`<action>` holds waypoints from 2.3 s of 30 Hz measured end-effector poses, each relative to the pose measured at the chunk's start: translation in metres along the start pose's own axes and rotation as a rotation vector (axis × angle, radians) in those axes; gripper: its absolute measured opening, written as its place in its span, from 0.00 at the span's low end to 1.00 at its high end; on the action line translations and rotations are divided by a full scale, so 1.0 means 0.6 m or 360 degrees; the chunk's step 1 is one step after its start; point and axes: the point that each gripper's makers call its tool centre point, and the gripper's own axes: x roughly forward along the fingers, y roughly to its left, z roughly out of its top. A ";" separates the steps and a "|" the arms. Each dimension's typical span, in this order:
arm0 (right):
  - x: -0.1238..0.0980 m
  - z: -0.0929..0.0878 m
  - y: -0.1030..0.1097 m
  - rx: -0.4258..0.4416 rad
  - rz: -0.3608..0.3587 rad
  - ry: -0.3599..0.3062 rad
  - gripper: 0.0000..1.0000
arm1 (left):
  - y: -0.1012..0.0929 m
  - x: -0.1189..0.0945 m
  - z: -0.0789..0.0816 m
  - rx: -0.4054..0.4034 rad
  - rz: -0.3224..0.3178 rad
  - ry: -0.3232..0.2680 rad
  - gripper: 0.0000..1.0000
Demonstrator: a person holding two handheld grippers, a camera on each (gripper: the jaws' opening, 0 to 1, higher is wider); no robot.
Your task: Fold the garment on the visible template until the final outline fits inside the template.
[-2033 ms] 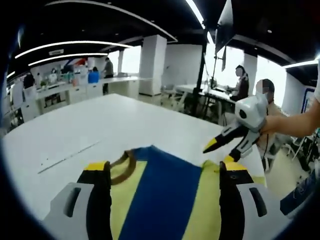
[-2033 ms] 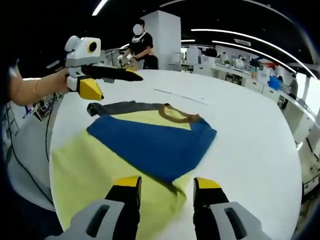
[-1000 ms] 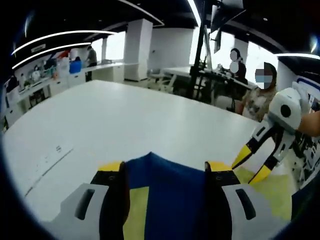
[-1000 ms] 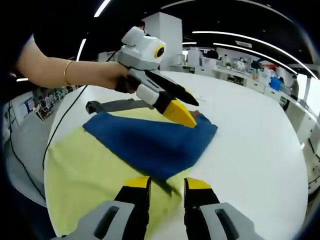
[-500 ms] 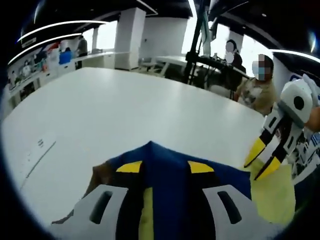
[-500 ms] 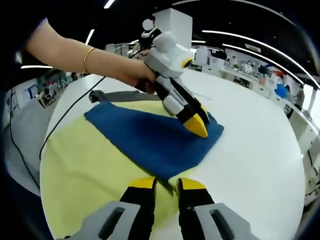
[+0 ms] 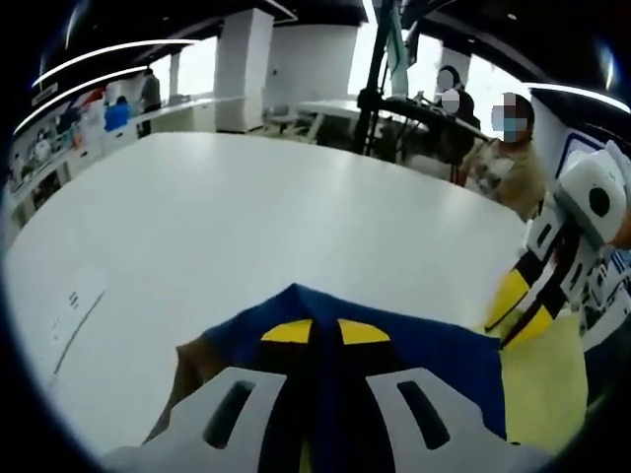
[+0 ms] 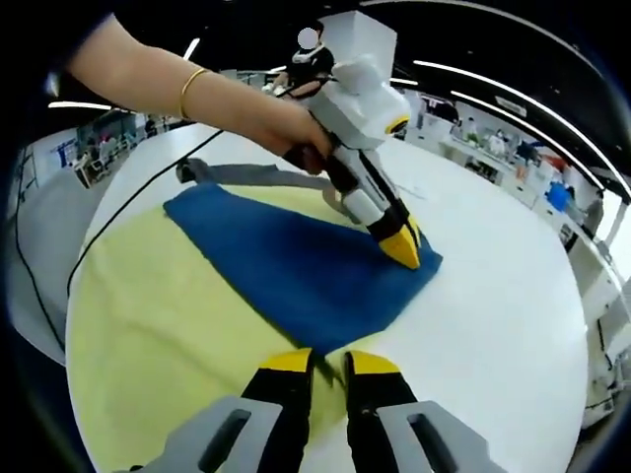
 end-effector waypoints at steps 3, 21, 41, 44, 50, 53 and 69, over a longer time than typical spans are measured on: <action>0.001 0.001 0.003 -0.0035 0.0008 0.0004 0.09 | 0.003 -0.004 0.002 -0.0003 0.0004 -0.0004 0.00; -0.008 0.008 -0.016 -0.0013 -0.0077 -0.0010 0.00 | 0.006 -0.019 0.030 0.0009 0.0004 -0.0064 0.00; -0.035 -0.004 -0.040 0.0124 -0.0143 -0.0045 0.00 | 0.004 0.018 0.062 -0.0014 0.0037 -0.0083 0.00; -0.036 -0.009 -0.044 0.0133 -0.0150 -0.0034 0.00 | 0.005 0.028 0.064 -0.0015 0.0050 -0.0077 0.00; -0.032 -0.028 -0.049 0.0132 -0.0168 0.0036 0.00 | 0.008 0.047 0.062 -0.0073 0.0081 -0.0054 0.00; -0.027 -0.040 -0.049 0.0106 -0.0176 0.0090 0.00 | 0.006 0.055 0.063 -0.0077 0.0080 -0.0057 0.00; -0.029 -0.048 -0.050 0.0233 -0.0139 0.0075 0.06 | 0.020 0.031 0.106 0.0009 0.0175 -0.0205 0.14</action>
